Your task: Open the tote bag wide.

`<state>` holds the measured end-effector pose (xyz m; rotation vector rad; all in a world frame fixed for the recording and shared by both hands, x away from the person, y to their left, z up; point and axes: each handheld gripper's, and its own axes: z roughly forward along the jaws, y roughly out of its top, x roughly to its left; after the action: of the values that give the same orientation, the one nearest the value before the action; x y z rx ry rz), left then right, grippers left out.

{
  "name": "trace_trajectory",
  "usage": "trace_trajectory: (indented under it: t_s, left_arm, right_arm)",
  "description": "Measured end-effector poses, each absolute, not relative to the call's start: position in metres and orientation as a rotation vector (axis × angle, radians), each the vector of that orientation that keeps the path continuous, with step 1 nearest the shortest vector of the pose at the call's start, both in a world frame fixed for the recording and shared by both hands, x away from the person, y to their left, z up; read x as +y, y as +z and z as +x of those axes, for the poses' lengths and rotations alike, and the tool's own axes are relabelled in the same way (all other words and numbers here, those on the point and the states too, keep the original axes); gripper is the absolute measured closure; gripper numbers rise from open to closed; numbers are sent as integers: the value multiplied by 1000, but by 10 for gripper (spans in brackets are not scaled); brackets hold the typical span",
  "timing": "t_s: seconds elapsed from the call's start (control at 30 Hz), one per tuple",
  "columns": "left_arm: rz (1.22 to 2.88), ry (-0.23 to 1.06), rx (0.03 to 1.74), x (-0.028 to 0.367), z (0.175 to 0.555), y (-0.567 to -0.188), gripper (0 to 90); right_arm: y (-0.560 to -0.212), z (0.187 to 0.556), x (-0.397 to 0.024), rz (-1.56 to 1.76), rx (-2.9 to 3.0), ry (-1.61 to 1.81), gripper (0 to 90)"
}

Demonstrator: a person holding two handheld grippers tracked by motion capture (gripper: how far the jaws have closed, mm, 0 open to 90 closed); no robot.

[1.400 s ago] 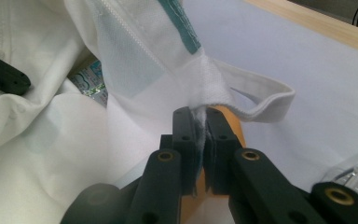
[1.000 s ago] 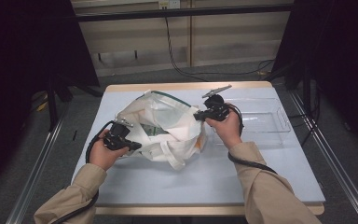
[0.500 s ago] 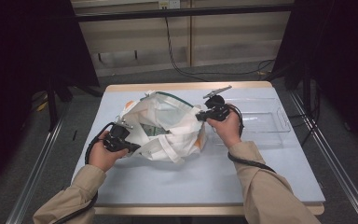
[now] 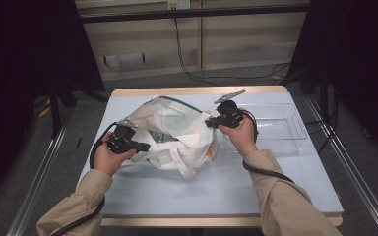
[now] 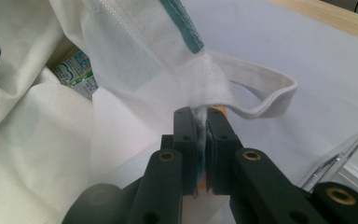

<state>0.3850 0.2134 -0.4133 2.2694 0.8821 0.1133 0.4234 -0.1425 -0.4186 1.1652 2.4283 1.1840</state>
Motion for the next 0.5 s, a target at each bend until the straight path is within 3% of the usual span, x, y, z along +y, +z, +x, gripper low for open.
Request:
trace_trajectory:
  t_s: [0.2, 0.3, 0.5]
  left_arm:
    - [2239, 162, 857, 204, 396, -413, 756]
    - [2226, 150, 854, 195, 400, -417, 810]
    - [2245, 187, 846, 183, 408, -422, 836]
  right_arm:
    - [-417, 422, -141, 1145, 2430, 1183, 845]
    - [-417, 422, -141, 1143, 2430, 1185, 845]
    - [-416, 421, -139, 1140, 2428, 1182, 845]
